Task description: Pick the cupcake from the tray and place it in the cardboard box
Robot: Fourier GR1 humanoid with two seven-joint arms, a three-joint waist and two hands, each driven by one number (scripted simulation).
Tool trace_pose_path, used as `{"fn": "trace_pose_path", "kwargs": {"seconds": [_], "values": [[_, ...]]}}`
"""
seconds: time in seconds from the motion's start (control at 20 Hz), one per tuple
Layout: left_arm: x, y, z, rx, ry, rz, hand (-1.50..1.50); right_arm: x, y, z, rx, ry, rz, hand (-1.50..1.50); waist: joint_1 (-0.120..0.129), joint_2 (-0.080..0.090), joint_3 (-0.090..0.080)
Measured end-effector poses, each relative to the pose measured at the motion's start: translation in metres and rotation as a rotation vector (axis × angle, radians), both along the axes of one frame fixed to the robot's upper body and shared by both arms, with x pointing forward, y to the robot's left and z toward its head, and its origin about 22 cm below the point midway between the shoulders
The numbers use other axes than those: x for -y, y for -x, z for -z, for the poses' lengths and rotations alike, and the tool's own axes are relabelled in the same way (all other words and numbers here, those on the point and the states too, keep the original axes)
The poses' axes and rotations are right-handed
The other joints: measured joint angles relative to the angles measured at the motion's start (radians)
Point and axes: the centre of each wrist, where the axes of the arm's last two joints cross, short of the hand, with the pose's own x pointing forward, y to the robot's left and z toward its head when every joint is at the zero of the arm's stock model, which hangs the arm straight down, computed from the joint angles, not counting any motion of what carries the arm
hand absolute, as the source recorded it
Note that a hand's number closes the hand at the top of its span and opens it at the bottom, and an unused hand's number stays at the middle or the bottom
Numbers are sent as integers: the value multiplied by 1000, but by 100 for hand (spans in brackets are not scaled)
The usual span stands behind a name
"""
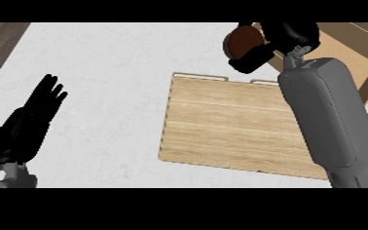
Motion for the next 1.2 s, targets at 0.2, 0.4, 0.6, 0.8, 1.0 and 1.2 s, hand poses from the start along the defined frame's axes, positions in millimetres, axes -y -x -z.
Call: {"fn": "trace_pose_path", "kwargs": {"seconds": [0.2,0.4,0.6,0.8,1.0,1.2], "values": [[-4,2,3,4,-7,1,0,5,9,-41,106,-41,106,150,3,1,0],[-3,-4,4,-2,-10,9,0,25,10,-62,161,-58,206,150,6,4,0],[-1,-2,4,4,-6,7,0,53,2,-76,195,-79,283,150,12,6,0],[2,-2,3,7,-7,12,0,81,-12,-73,195,-53,322,150,17,8,0],[1,-4,2,6,-10,15,0,100,-28,-65,191,-33,329,150,20,10,0],[1,-8,-4,8,-8,21,0,123,-41,-56,196,-36,329,150,23,11,0]]}}
